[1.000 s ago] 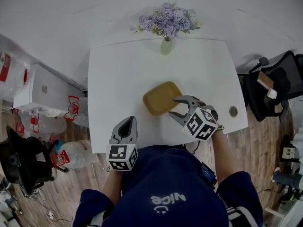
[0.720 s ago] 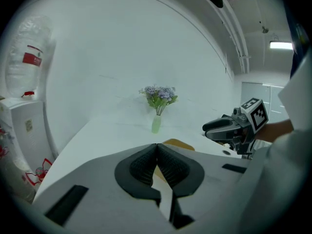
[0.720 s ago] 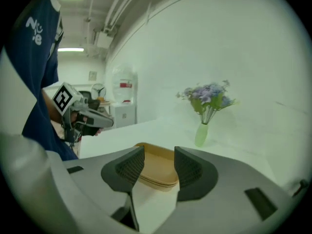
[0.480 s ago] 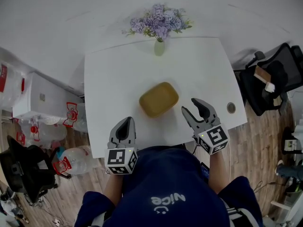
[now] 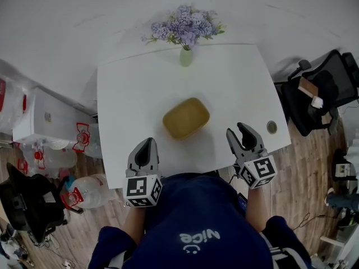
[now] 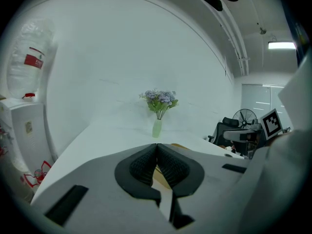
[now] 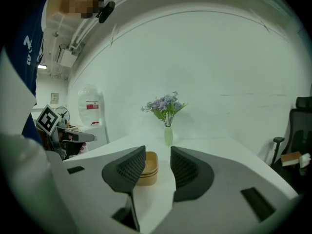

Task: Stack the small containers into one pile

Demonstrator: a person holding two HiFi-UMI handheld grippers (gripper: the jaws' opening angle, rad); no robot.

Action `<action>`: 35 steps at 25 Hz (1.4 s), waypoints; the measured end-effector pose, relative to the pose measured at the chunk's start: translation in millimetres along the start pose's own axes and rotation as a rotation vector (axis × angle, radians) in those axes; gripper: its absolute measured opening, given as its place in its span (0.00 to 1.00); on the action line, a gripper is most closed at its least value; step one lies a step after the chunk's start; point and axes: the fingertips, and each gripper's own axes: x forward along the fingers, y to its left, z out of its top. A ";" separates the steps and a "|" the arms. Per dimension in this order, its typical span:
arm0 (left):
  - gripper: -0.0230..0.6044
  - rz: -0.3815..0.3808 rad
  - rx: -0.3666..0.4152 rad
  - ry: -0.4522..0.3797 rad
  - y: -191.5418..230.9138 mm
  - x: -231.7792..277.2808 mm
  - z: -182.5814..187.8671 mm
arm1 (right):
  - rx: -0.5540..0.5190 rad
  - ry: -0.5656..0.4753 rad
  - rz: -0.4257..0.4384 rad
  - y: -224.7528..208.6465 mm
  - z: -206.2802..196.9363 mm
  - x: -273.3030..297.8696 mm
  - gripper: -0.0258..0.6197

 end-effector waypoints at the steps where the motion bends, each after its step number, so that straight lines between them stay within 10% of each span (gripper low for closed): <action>1: 0.07 0.003 -0.004 -0.003 0.9 -0.6 0.7 | 0.006 -0.012 -0.001 -0.5 2.4 0.0 0.31; 8: 0.07 -0.005 -0.037 -0.034 5.4 -7.4 8.9 | -0.003 -0.002 -0.077 -1.8 -1.6 2.1 0.14; 35: 0.07 -0.023 0.038 0.007 -3.6 20.4 12.0 | -0.044 0.072 -0.118 -27.5 -6.7 18.4 0.12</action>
